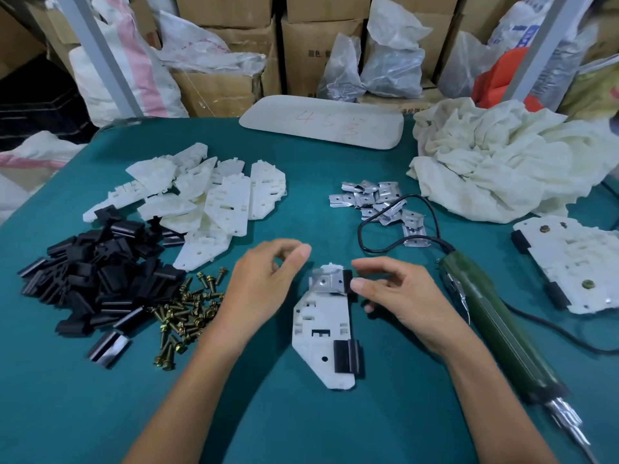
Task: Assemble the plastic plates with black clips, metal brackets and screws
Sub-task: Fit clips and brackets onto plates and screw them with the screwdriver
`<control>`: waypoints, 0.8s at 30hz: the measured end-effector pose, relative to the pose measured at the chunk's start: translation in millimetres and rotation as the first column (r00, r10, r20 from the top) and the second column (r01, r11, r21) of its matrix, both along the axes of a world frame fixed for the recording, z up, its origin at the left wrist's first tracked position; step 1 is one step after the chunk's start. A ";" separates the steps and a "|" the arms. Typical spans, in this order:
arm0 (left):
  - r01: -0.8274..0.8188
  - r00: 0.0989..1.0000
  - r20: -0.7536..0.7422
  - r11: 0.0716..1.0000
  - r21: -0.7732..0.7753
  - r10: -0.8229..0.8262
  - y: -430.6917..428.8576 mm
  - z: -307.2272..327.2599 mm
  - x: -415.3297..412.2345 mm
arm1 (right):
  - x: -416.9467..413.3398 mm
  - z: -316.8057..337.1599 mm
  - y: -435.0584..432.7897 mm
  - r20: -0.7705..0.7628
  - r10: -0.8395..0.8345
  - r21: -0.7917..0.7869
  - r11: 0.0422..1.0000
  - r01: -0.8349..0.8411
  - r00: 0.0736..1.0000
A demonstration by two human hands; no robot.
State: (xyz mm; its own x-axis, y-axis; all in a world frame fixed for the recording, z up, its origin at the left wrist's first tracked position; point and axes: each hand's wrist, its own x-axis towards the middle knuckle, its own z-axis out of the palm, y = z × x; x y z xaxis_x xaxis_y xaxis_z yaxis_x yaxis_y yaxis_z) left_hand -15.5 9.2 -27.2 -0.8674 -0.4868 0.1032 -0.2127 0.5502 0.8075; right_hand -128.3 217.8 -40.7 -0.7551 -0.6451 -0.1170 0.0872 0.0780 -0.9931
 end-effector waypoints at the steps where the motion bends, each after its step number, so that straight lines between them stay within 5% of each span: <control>1: -0.021 1.000 -0.010 1.000 -0.003 0.021 -5.5 3.9 -14.4 | -1.5 -3.1 -0.9 -0.051 -0.055 0.037 0.998 0.057 0.997; 12: 0.258 0.925 0.321 0.955 -0.145 -0.202 -47.4 2.3 -195.0 | -11.1 -20.2 -10.0 -0.063 -0.253 0.002 0.967 0.254 0.965; 24: 0.471 0.843 0.384 0.861 -0.192 -0.376 -72.4 5.9 -139.2 | -11.2 -14.6 -13.7 -0.013 -0.259 -0.023 0.966 0.259 0.966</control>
